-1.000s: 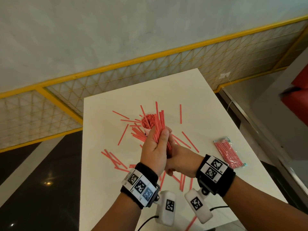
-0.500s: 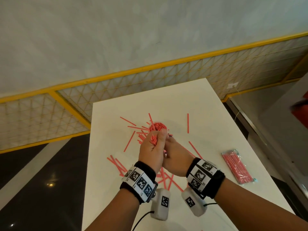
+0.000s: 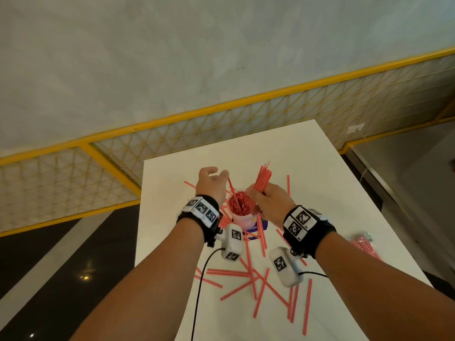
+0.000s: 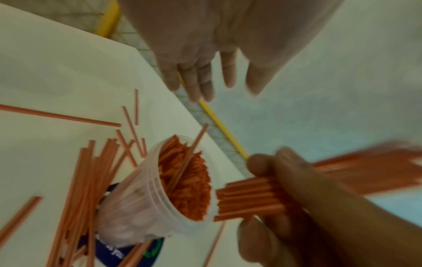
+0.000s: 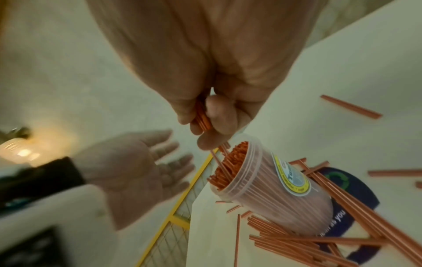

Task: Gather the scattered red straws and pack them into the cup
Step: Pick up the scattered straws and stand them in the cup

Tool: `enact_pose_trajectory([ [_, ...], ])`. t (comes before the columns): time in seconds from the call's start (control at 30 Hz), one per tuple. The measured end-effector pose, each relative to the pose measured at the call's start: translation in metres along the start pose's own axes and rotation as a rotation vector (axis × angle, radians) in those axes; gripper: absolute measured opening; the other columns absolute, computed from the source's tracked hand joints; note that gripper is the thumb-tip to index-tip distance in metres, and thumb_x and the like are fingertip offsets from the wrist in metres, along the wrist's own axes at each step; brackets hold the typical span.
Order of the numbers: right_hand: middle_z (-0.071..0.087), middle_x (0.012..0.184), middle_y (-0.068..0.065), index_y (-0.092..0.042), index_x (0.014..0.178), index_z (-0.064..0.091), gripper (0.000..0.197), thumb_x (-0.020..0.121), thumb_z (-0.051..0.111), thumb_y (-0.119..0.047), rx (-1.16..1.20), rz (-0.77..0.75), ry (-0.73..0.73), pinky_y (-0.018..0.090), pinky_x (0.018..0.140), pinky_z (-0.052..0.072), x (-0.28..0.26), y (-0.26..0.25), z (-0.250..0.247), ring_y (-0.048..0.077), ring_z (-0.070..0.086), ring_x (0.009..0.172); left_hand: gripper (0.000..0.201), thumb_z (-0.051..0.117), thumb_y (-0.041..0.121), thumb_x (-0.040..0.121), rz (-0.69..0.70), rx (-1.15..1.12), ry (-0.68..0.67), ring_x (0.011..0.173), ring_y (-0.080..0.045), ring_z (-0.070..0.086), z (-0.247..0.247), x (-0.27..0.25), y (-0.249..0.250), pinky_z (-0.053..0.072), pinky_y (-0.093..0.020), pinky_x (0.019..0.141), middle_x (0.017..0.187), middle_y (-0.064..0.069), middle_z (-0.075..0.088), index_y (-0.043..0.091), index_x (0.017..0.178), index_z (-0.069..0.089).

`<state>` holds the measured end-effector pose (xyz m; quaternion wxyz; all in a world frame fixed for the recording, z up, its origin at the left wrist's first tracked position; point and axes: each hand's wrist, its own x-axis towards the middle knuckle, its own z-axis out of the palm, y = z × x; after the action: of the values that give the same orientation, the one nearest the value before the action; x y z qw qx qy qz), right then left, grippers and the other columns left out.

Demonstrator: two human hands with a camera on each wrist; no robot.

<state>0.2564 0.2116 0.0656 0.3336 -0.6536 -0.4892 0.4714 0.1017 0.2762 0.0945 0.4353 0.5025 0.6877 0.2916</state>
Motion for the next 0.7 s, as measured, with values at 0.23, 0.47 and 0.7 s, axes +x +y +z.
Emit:
enact_pose_trajectory([
  [0.23,0.073,0.073,0.009,-0.022,0.112,0.070,0.028,0.101,0.058,-0.045,0.054,0.054,0.006,0.032,0.066,0.049,0.014,0.015,0.001,0.019,0.066,0.068,0.052,0.065,0.045,0.094,-0.047,0.460,-0.240,0.111,-0.034,0.064,0.030,0.047,-0.022,0.050,-0.044,0.100,0.121,-0.021,0.068,0.000,0.120,0.068],
  [0.47,0.060,0.059,-0.007,-0.029,0.113,0.074,0.029,0.101,0.056,-0.048,-0.045,0.002,-0.043,0.021,0.059,0.048,0.019,0.015,0.003,0.005,0.055,0.052,0.032,0.051,0.036,0.103,0.034,0.175,-0.149,0.085,-0.012,0.063,0.028,0.041,-0.023,0.042,-0.023,0.076,0.096,0.007,0.074,0.019,0.102,0.078],
  [0.7,0.064,0.074,0.002,-0.017,0.080,0.059,0.032,0.100,0.058,-0.042,-0.482,0.043,-0.112,0.031,0.062,0.046,0.026,0.008,0.020,0.020,0.060,0.067,0.038,0.049,0.047,0.105,0.246,0.169,-0.128,0.081,-0.008,0.058,0.012,0.011,-0.037,0.042,-0.025,0.077,0.086,0.007,0.066,0.023,0.103,0.079],
])
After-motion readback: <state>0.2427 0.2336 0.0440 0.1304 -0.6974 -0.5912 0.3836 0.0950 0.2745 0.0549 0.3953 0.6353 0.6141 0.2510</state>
